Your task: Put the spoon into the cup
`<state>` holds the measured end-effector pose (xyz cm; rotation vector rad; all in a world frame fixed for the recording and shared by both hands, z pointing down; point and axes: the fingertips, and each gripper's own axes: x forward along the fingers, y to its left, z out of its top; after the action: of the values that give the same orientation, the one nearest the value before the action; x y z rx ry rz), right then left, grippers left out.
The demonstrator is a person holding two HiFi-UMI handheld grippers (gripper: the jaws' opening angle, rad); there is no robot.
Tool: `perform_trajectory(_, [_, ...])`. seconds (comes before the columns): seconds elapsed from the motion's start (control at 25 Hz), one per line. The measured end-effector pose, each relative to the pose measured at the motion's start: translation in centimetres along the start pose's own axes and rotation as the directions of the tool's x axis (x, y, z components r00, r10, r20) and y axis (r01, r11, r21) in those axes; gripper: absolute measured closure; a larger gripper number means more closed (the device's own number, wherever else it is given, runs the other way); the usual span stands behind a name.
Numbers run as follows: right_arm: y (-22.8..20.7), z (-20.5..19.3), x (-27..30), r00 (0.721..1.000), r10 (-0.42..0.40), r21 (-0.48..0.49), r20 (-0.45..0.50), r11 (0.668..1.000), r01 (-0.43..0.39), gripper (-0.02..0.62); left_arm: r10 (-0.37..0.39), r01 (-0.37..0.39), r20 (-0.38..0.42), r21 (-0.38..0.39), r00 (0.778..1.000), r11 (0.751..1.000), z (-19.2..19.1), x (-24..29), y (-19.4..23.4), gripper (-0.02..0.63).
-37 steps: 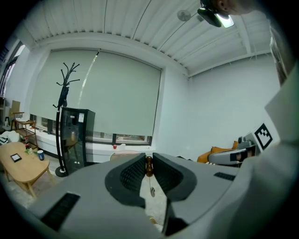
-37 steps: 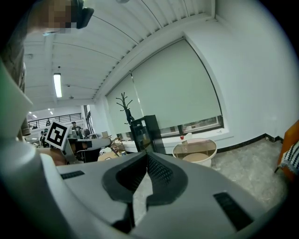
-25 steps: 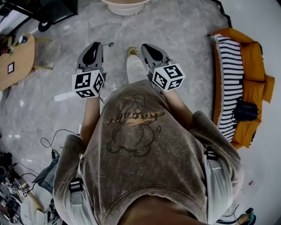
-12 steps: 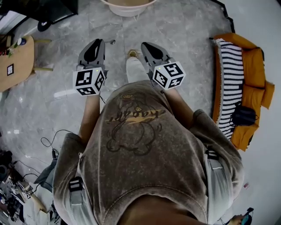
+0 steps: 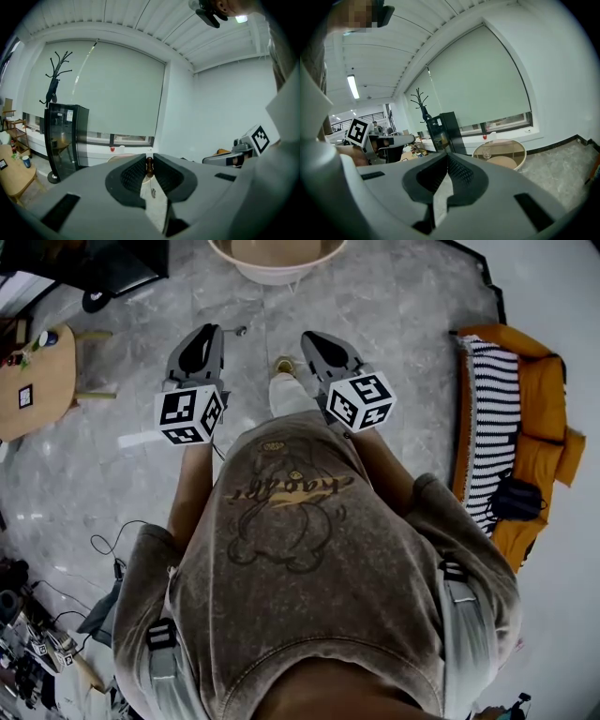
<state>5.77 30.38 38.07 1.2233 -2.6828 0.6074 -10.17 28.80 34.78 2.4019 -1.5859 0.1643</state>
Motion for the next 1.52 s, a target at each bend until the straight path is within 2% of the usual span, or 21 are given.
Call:
perform_trajectory(0.96, [-11.9, 7.6, 9.9, 0.995, 0.097, -0.006, -0.032, 0.995, -0.098, 0.575, 0.114, -0.114, 0.013, -0.044, 0.993, 0.993, 5.0, 14.4, 3.8, 0.546])
perform_trajectory(1.52, [-14.4, 9.3, 15.7, 0.992, 0.11, 0.003, -0.054, 0.994, -0.11, 0.575, 0.127, -0.126, 0.007, -0.056, 0.992, 0.99, 6.5, 19.5, 8.3, 0.546])
